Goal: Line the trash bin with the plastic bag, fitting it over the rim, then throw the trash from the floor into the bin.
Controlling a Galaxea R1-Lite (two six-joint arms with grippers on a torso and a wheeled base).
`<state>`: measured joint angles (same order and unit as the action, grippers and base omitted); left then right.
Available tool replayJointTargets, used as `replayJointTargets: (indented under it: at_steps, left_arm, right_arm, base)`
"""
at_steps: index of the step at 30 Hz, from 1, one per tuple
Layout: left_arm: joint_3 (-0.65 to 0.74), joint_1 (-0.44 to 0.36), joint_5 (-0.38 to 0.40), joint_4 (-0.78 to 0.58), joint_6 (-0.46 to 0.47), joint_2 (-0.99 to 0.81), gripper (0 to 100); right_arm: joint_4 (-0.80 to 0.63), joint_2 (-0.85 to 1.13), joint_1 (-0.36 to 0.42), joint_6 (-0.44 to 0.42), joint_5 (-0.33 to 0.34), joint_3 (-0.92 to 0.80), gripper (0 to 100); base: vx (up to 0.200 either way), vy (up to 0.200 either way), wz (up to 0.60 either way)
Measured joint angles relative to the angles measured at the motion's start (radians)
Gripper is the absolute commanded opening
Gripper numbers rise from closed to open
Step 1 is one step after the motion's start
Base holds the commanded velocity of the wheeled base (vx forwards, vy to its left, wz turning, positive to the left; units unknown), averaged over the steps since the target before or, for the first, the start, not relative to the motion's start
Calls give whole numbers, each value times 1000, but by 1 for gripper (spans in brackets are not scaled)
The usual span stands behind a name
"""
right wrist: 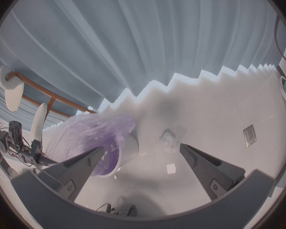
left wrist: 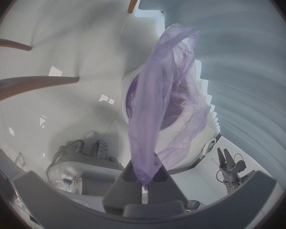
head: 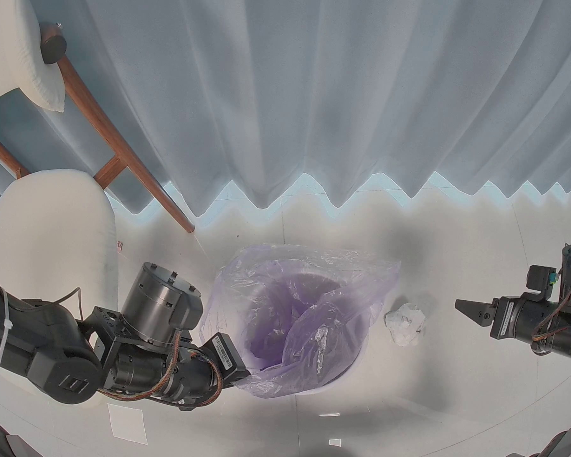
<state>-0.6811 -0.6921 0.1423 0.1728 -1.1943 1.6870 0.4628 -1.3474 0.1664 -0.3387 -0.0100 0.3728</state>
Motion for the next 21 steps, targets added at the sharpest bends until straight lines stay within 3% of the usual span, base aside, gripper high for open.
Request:
replayJointTargets:
  at_steps: [7, 13, 21]
  left_arm:
    - [87, -9, -34, 140, 20, -44, 0]
    - [213, -24, -45, 280, 127, -83, 0]
    - [260, -36, -53, 343, 146, -100, 0]
  right_arm:
    - [-348, 49, 3, -12, 63, 231, 100]
    - [-482, 63, 42, -18, 82, 319, 100]
    - [-573, 45, 150, -41, 83, 376, 100]
  base:
    - [0, 0, 0]
    - [0, 0, 0]
    - [0, 0, 0]
